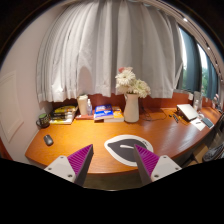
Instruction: Arrange mouse
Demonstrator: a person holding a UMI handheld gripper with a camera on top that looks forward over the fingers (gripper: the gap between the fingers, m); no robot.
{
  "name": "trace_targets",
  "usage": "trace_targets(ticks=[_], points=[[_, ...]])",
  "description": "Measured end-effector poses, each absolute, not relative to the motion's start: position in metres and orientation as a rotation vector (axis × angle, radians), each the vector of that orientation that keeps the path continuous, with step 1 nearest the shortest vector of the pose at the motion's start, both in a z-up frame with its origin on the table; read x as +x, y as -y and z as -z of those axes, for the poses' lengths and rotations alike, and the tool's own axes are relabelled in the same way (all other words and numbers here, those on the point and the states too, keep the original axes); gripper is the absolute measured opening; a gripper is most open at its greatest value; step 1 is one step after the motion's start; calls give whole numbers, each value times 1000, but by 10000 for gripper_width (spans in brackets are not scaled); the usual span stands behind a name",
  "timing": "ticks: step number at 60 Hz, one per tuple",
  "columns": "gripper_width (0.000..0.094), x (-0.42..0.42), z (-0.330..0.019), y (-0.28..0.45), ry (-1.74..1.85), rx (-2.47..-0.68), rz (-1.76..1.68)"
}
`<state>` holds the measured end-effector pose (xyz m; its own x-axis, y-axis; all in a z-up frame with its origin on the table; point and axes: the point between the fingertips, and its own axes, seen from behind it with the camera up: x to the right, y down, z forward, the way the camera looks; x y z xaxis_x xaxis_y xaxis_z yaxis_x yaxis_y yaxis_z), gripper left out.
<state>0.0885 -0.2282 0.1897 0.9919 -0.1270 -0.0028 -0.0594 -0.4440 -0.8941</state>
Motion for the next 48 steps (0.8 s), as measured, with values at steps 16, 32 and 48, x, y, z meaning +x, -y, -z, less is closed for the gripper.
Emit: trace_targets(ticks=[16,32,48], points=[[806,-9,-81,246,-2,-2208,0],[810,-173,-11,216,161,-2329,-148],[826,-276,5,118,180,-2354,-161]])
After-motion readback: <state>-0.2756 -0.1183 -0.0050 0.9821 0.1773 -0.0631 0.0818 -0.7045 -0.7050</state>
